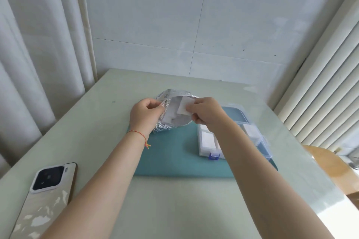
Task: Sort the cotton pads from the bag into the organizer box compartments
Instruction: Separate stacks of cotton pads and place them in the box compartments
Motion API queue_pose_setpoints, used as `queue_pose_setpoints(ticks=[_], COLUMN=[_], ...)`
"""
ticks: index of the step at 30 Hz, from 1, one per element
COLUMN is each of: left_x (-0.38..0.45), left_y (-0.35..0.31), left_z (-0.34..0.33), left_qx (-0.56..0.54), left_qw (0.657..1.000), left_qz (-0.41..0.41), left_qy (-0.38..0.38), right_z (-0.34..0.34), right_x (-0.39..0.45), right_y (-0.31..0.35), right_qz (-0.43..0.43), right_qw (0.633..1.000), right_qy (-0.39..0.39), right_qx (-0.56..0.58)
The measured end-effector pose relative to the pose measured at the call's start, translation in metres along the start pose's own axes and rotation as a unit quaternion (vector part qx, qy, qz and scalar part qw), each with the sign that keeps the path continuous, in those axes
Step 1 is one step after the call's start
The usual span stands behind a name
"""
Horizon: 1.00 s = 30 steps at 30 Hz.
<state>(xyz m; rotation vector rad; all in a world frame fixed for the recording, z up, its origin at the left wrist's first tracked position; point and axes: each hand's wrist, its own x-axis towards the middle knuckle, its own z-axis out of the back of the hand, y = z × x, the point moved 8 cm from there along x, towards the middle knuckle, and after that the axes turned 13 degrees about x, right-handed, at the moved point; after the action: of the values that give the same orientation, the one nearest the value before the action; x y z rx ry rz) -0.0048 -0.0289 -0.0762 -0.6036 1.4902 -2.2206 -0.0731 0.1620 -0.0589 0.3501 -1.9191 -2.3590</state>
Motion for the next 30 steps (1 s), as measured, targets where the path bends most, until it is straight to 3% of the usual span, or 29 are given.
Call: queue_pose_setpoints(ticks=[4,7,9,13,15,18,22,26,30], left_x=[-0.012,-0.024,-0.027,-0.02,-0.019,-0.018,-0.029,-0.027,-0.022], left_y=[-0.024,-0.042,-0.04,-0.017,-0.003,0.017,0.035,0.036,0.037], left_z=[-0.001,-0.009,-0.01,0.008,0.011,0.007,-0.013,-0.015,-0.016], left_qx=[0.028,0.023,0.06,0.091,0.103,0.036,-0.118,-0.171,-0.195], left_qw=[0.997,0.991,0.988,0.994,0.994,0.997,0.968,0.96,0.959], left_qz=[-0.064,-0.101,-0.102,-0.049,-0.023,0.042,0.154,0.165,0.165], left_qy=[0.014,0.09,0.102,0.023,0.02,0.06,0.157,0.145,0.124], right_z=[0.011,0.001,-0.007,-0.011,-0.018,-0.044,-0.07,-0.076,-0.065], right_x=[-0.023,-0.029,-0.032,-0.021,-0.012,-0.003,0.006,0.01,0.013], right_y=[0.012,0.017,0.019,0.004,-0.01,-0.025,-0.032,-0.031,-0.019], right_qz=[0.047,0.063,0.066,0.021,-0.007,-0.038,-0.07,-0.089,-0.038], right_qw=[0.998,0.996,0.994,0.997,0.999,0.992,0.992,0.995,0.995], right_qy=[0.024,0.051,0.071,0.045,0.033,0.055,0.057,0.042,-0.001], right_qx=[0.047,0.047,0.045,0.061,-0.006,-0.109,-0.085,-0.034,-0.095])
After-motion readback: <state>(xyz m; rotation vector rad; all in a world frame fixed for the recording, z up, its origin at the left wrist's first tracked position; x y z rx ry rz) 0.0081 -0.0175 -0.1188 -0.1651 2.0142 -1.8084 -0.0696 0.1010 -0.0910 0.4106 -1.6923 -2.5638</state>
